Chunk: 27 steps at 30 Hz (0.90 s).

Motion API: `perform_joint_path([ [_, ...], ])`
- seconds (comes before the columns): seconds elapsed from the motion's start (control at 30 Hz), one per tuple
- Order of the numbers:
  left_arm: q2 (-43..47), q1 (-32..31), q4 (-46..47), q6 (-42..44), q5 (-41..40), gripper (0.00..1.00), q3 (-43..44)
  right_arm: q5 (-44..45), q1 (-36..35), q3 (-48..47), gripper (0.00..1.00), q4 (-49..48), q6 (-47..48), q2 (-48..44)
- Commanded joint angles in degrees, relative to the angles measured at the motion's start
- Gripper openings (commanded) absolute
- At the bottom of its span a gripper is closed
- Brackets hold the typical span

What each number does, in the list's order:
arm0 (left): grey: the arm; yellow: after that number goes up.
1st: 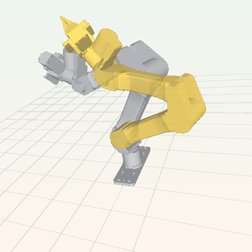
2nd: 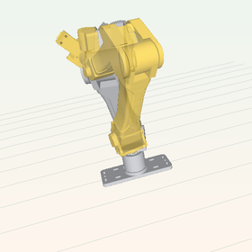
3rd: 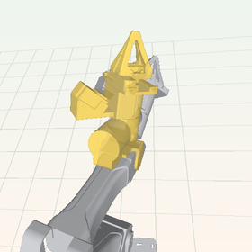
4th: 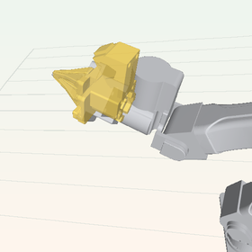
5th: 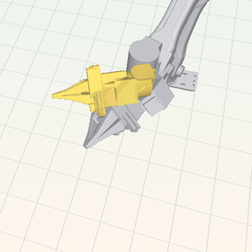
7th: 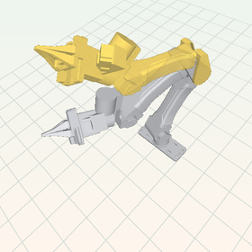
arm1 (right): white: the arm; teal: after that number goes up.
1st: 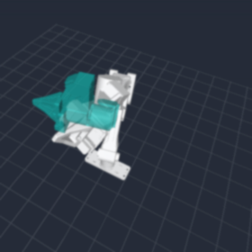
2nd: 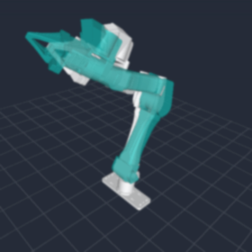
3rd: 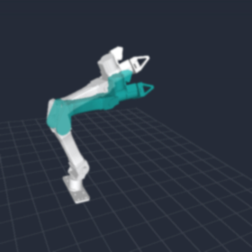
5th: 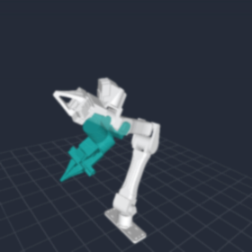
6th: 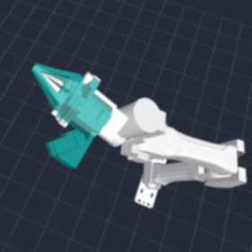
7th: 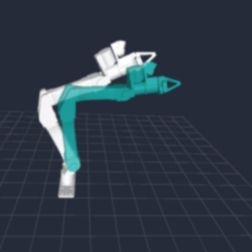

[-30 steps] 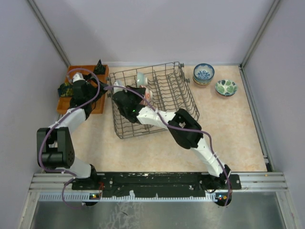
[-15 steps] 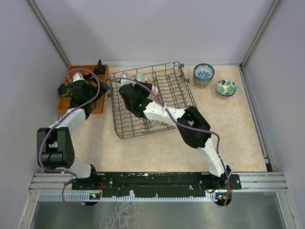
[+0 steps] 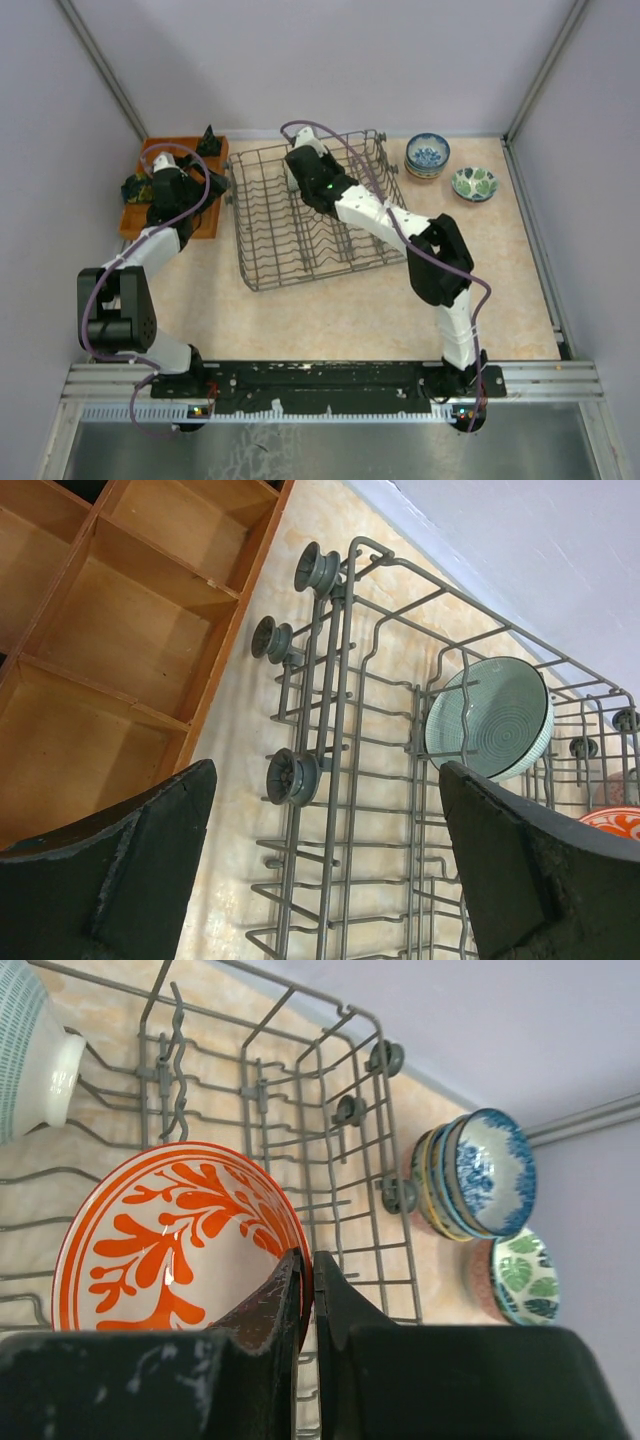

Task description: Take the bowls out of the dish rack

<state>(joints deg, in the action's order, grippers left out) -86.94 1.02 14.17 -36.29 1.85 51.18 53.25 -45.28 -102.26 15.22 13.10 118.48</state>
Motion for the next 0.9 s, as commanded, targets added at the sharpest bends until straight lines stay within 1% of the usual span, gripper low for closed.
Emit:
perform_joint_path([
  [0.0,-0.55,0.35,1.38,-1.08,1.5,0.98,2.02,-9.68,3.92,-1.45,0.0,5.36,-10.36,-7.45],
  [0.17,-0.78,0.27,1.43,-1.8,2.62,0.98,3.32,-19.19,8.85,-1.14,0.0,7.86,-16.78,-9.73],
  [0.33,-0.6,0.18,1.3,-2.08,3.07,0.98,4.0,-27.65,15.36,-0.12,0.0,7.84,-21.48,-12.44],
  [0.53,-0.71,0.12,1.56,-2.46,4.07,0.98,4.27,-36.14,25.88,2.18,0.0,6.48,-26.25,-16.55],
  [0.67,-0.61,-0.03,1.73,-2.8,4.43,0.98,4.48,-42.21,34.68,6.42,0.0,3.85,-30.06,-19.54],
  [0.77,-0.67,-0.24,1.73,-2.81,4.35,0.98,4.71,-45.07,39.57,9.69,0.0,1.72,-32.2,-21.42],
  [0.87,-0.9,-0.4,1.65,-2.93,4.44,0.98,5.14,-45.62,43.15,11.95,0.0,0.51,-33.37,-22.6],
])
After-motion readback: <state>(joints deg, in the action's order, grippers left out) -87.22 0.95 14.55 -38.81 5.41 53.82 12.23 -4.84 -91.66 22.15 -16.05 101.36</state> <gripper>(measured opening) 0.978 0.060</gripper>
